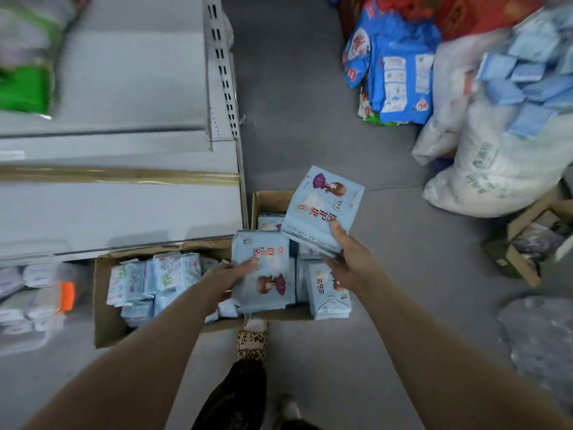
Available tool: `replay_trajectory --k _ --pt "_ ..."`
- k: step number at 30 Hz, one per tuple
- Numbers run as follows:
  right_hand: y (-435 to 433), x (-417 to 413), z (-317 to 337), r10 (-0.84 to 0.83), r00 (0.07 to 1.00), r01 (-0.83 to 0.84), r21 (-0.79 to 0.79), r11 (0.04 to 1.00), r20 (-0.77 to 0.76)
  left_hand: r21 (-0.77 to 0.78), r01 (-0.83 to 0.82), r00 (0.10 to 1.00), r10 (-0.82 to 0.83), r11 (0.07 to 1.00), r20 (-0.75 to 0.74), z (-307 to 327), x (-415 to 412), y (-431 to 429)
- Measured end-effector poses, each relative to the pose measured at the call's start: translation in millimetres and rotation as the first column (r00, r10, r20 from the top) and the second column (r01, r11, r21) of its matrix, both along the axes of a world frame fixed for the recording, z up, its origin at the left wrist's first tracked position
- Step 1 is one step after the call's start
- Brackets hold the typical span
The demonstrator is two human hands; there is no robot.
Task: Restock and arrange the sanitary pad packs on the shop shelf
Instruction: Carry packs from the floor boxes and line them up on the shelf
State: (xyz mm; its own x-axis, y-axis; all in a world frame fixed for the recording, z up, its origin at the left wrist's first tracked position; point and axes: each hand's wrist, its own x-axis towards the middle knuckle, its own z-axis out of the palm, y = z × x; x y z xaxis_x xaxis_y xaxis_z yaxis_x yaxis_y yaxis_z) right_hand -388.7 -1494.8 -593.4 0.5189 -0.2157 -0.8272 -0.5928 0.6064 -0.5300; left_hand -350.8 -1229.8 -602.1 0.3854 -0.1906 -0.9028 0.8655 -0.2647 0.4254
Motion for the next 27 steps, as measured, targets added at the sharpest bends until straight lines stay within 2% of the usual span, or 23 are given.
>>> replay_trajectory --k 3,6,14,19,27 --pt "8 -9 33 0.014 0.996 -0.016 0.021 1.0 0.088 0.002 -0.042 0.995 0.041 0.999 0.086 38 -9 17" --pt "17 -24 78 0.054 0.991 -0.049 -0.042 0.998 0.118 -0.052 -0.124 0.977 0.131 0.991 0.166 81 -30 36" --pt "62 -84 218 0.151 0.941 -0.132 -0.085 0.988 0.302 -0.131 -0.276 0.889 0.305 0.952 0.341 225 -99 91" --pt "112 -100 297 0.234 0.889 -0.211 -0.1 0.972 0.393 -0.184 -0.398 0.777 0.437 0.899 0.453 314 -131 144" --pt "217 -89 407 0.372 0.758 -0.322 -0.188 0.928 0.536 -0.252 -0.504 0.589 0.542 0.826 0.6 431 -155 257"
